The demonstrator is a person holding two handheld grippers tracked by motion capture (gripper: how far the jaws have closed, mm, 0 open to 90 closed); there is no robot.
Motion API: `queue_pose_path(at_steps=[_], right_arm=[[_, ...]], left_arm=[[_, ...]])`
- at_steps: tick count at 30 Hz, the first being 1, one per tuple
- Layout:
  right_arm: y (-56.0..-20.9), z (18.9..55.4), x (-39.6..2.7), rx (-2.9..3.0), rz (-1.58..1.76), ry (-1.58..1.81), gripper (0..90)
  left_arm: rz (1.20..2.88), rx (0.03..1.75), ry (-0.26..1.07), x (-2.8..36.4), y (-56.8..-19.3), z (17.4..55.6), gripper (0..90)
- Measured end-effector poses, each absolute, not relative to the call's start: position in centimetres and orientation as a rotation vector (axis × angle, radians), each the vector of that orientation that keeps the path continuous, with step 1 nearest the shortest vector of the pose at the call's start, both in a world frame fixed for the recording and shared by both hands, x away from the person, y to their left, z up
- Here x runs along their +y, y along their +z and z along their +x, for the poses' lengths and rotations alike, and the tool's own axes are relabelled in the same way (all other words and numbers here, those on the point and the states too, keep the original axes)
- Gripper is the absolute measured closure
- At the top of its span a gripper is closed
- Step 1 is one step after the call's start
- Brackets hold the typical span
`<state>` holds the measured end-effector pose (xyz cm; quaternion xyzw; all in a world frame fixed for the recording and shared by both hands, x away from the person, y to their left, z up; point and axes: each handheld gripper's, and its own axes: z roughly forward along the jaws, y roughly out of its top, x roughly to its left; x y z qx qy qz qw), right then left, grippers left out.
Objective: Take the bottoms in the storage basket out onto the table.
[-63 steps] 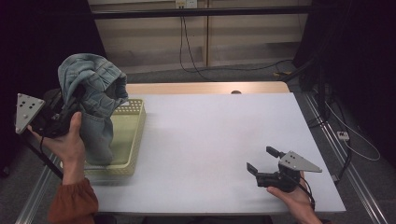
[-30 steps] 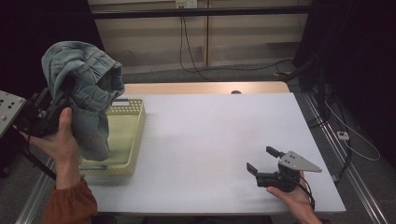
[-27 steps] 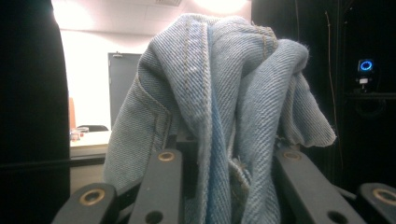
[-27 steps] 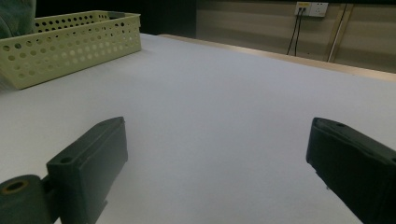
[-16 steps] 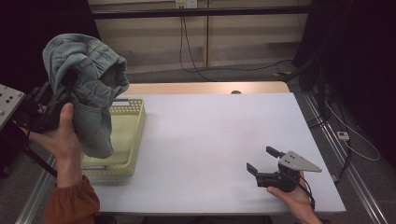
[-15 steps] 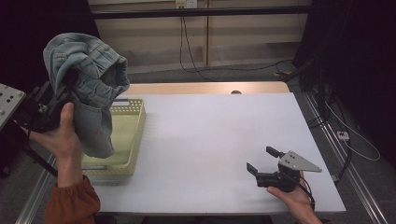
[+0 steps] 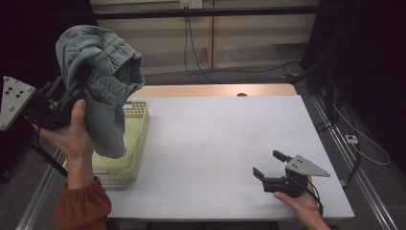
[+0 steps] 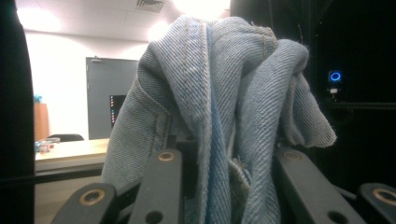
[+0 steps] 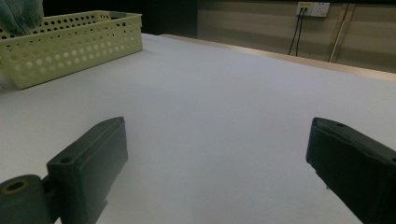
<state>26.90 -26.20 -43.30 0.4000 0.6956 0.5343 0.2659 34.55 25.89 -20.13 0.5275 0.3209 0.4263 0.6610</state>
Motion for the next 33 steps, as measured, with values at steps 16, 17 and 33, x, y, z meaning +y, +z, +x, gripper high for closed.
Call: queue_pose_path(at_steps=[16,17,33], right_arm=[[-43.3,26.9,-26.2,1.878,1.081,1.443,5.3],[-43.3,26.9,-26.2,1.878,1.081,1.443,5.3],[-43.3,26.8,-26.2,1.879,1.078,1.447,5.3]], left_arm=[[1.216,0.679,0.918,23.1,-19.4,35.0,73.1],[1.218,0.675,0.913,22.9,-19.4,35.0,73.1],[1.247,0.634,0.861,19.6,-18.8,35.9,73.0]])
